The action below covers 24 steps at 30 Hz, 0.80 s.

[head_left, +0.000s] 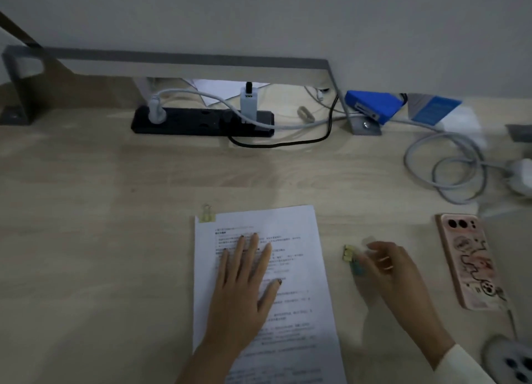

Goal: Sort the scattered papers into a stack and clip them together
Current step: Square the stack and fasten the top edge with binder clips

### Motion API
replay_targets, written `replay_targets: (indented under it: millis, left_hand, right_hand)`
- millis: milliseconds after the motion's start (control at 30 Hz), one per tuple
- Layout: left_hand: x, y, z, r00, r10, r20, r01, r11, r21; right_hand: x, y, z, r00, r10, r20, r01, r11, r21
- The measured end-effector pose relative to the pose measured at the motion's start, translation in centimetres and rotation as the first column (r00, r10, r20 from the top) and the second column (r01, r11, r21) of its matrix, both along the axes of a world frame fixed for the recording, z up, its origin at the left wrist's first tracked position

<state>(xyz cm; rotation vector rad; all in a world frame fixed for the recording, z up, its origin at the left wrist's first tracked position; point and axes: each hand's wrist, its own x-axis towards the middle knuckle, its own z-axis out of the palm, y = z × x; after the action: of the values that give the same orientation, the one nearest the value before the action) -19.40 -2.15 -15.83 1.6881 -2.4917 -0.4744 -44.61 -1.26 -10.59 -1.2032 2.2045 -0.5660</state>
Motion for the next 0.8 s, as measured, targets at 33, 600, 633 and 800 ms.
replay_targets:
  millis: [33,600,633,800]
  left_hand:
    - [-0.1,-0.1,0.0,1.0,-0.002,0.008,0.002,1.0,-0.003]
    - [-2.8,-1.5,6.1,0.696,0.416,-0.585,-0.069,0.85,0.522]
    - [-2.9,-1.7,6.6,0.664,0.425,-0.615,-0.03,0.838,0.545]
    - [-1.8,-2.7,7.1,0.506,0.518,-0.69,-0.045,0.815,0.578]
  right_hand:
    - [0.2,-0.4,-0.2,1.0,0.009,-0.016,-0.009,1.0,0.006]
    - [6.0,-2.9,4.9,0.874,0.359,0.326,-0.361,0.931,-0.058]
    - [6.7,-3.2,5.1,0.849,0.382,0.364,-0.386,0.92,-0.065]
    - [8.7,-4.5,4.6,0.685,0.056,0.727,-0.11,0.994,0.027]
